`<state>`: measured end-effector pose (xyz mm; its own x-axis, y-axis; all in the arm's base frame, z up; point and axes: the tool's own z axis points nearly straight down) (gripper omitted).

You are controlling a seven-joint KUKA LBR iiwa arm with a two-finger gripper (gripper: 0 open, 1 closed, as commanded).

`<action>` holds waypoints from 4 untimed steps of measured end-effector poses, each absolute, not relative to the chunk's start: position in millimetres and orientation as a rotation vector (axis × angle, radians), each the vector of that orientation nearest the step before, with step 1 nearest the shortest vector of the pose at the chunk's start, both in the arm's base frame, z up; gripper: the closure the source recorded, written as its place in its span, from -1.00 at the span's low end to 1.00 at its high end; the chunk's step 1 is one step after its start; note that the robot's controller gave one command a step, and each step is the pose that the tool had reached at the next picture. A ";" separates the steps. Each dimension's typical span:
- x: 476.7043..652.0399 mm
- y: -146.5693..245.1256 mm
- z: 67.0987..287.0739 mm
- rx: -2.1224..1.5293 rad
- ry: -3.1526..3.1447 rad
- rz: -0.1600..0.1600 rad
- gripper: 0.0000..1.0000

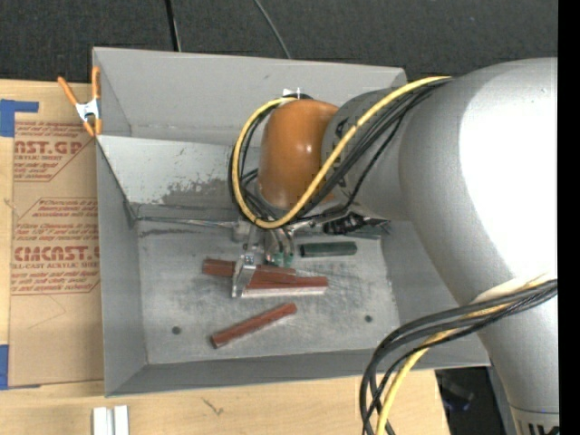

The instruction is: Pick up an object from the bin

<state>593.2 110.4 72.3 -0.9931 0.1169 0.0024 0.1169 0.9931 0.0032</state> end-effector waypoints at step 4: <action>578.3 115.0 78.5 -0.489 -3.116 -0.009 1.00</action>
Offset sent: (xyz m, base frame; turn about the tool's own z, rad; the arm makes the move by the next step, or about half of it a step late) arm 0.0000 0.0000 0.0000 0.0000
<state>578.3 115.0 78.5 -0.9518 0.3064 -0.0116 0.3063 0.9519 0.0073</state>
